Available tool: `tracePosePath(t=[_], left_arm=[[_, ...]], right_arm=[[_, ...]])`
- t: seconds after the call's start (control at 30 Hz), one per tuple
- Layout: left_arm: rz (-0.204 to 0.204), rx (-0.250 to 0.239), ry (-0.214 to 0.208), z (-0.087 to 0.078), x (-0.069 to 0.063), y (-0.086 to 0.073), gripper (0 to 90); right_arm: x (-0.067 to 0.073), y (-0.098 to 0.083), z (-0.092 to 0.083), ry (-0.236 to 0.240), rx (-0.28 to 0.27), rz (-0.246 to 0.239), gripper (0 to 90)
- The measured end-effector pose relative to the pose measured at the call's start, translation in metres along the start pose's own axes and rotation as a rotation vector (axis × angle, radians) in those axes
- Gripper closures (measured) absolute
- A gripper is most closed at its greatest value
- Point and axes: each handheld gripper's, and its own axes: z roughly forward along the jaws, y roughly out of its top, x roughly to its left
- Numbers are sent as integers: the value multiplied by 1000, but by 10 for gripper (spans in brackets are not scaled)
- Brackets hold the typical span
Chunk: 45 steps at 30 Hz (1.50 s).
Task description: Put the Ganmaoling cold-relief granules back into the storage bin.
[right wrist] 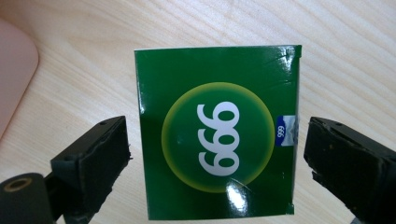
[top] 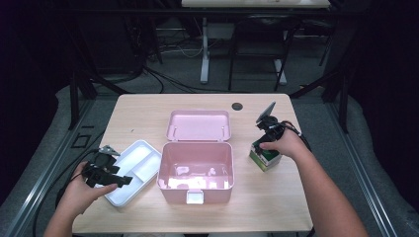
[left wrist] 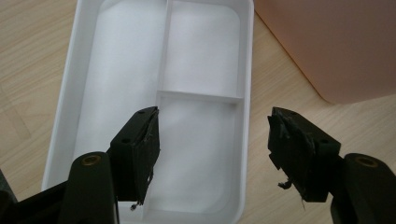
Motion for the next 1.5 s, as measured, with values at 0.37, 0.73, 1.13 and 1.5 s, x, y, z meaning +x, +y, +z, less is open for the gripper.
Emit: tracePosePath(t=[0.37,0.73,1.13,1.5], left_arm=[[-18,-1,-8,-2,3,-1,348],[-26,-5,-7,-3,5,-2,348],[-31,-7,-7,-3,6,-3,348],[-33,-10,-6,-4,6,-2,348]], right_arm=[[-6,1,6,47,30,-5,122],[-7,2,6,53,33,-16,144],[-5,2,6,53,59,-51,146],[-4,2,4,49,77,-59,155]])
